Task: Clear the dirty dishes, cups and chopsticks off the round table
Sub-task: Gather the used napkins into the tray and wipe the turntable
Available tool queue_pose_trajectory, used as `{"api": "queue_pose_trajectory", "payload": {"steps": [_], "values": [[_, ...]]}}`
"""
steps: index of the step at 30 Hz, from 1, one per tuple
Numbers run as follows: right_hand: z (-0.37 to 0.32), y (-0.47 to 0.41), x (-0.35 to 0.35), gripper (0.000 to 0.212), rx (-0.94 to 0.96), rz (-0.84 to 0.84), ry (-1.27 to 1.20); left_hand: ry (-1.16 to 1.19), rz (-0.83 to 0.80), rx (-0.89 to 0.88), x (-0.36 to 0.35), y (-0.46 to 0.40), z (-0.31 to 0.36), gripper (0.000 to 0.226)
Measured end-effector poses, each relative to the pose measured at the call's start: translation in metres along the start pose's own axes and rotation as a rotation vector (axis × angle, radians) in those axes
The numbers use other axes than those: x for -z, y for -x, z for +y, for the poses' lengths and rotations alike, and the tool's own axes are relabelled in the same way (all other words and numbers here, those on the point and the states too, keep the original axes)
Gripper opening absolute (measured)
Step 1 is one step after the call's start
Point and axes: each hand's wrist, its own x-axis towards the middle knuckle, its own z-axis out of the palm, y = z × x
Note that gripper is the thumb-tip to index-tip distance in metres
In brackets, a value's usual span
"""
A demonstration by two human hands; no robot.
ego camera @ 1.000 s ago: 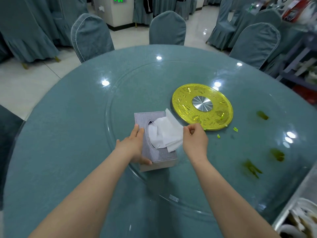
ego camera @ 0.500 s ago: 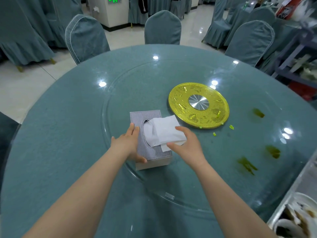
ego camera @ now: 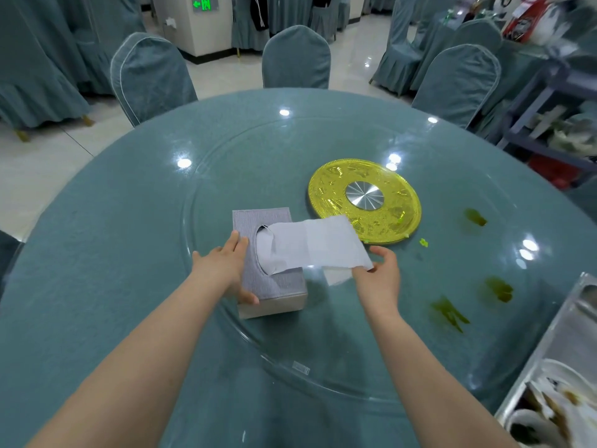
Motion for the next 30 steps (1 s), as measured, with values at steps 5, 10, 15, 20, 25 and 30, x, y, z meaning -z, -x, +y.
{"api": "queue_pose_trajectory", "payload": {"steps": [5,10,15,20,25,30], "values": [[0.007,-0.002,0.024,0.037,-0.023,0.051,-0.026,-0.072,0.031,0.008,0.008,-0.008,-0.008,0.131],[0.007,0.0,0.042,0.04,0.011,-0.027,-0.04,-0.082,0.069,0.022,0.017,-0.009,-0.021,0.12],[0.007,0.008,0.063,0.051,0.017,-0.101,-0.071,-0.055,0.299,0.071,0.013,0.0,-0.025,0.105],[0.018,0.013,0.082,0.041,0.0,-0.061,-0.085,0.072,0.59,0.033,-0.02,0.019,-0.004,0.085],[0.029,0.013,0.101,0.029,-0.085,-0.019,-0.138,0.054,0.63,-0.146,-0.051,0.024,0.031,0.084],[0.042,0.006,0.121,0.008,-0.055,0.117,0.03,-0.044,0.514,-0.298,-0.075,0.014,0.07,0.08]]}}
